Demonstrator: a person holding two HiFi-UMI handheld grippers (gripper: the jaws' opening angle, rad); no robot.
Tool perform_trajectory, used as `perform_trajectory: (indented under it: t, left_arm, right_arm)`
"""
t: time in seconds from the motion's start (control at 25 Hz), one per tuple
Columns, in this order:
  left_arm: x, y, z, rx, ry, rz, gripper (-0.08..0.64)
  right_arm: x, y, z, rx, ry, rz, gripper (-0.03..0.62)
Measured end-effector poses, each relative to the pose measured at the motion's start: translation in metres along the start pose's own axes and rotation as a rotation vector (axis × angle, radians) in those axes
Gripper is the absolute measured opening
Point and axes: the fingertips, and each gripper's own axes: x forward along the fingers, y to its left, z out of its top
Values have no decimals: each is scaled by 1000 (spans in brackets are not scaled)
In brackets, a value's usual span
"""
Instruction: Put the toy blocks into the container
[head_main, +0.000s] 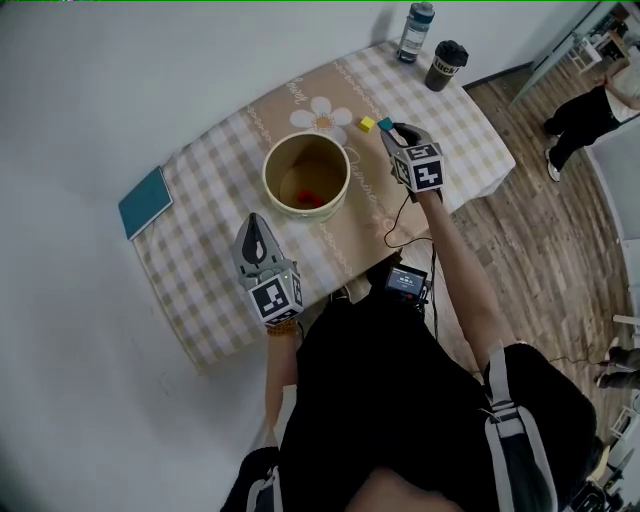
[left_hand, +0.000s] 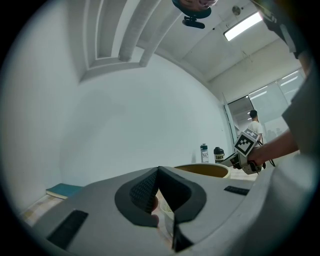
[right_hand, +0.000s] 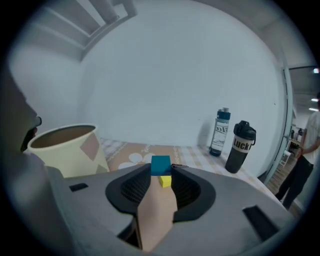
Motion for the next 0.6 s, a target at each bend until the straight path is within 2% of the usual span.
perform_trajectory:
  t: [0.24, 0.44, 0.6]
  left_arm:
    - [-12, 4, 6, -5, -21, -8, -3]
    - [-22, 4, 7, -7, -31, -15, -3]
    - [-28, 1, 10, -9, -38, -22, -3]
  right_arm:
    - [-35, 44, 49, -21, -102, 66, 127]
    - [-65, 102, 88, -57, -181, 177, 127]
    - [-75, 147, 99, -95, -188, 262, 127]
